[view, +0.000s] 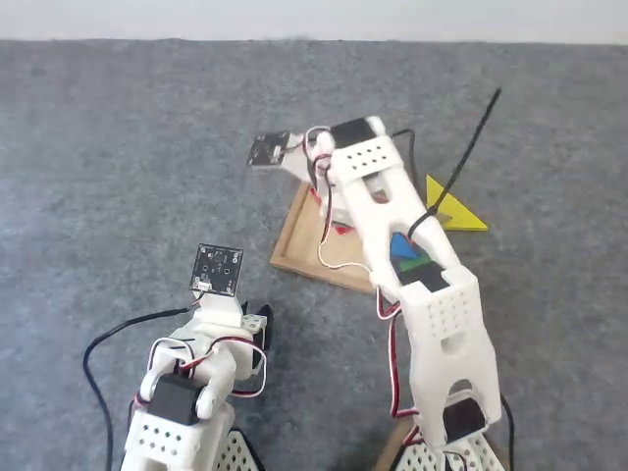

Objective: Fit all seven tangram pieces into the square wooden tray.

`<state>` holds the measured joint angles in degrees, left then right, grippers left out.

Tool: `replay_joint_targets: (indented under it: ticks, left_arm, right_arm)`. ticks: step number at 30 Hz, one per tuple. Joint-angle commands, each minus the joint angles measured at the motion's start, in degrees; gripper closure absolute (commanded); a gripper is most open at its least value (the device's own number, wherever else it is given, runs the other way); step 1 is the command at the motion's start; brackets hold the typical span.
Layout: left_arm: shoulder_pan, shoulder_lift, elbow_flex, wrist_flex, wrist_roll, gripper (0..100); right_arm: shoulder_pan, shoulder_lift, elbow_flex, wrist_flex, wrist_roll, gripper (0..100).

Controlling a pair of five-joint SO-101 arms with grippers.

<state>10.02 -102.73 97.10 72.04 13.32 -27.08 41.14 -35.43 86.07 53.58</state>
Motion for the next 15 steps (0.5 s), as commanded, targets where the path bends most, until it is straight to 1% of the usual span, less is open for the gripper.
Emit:
replay_joint_targets:
  ticks: [1, 4, 7, 11, 15]
  left_arm:
    - [0.09, -0.97, -0.66, 0.09, 0.35, 89]
    - [0.09, -0.97, -0.66, 0.09, 0.35, 89]
    - [0.09, -0.97, -0.66, 0.09, 0.35, 89]
    - [0.09, -0.97, -0.66, 0.09, 0.35, 89]
    - [0.09, -0.97, -0.66, 0.09, 0.35, 89]
  right_arm:
    - [1.63, -6.64, -8.97, 6.2, -5.1, 63.8]
    - [2.15, -12.18, -11.6, 12.09, -7.56, 67.3]
    - [5.23, -16.84, -11.78, 14.64, -8.97, 70.8]
    - [13.05, -16.4, -11.52, 15.69, -11.78, 65.6]
    - [18.42, -9.36, -11.08, 14.81, -15.3, 61.7]
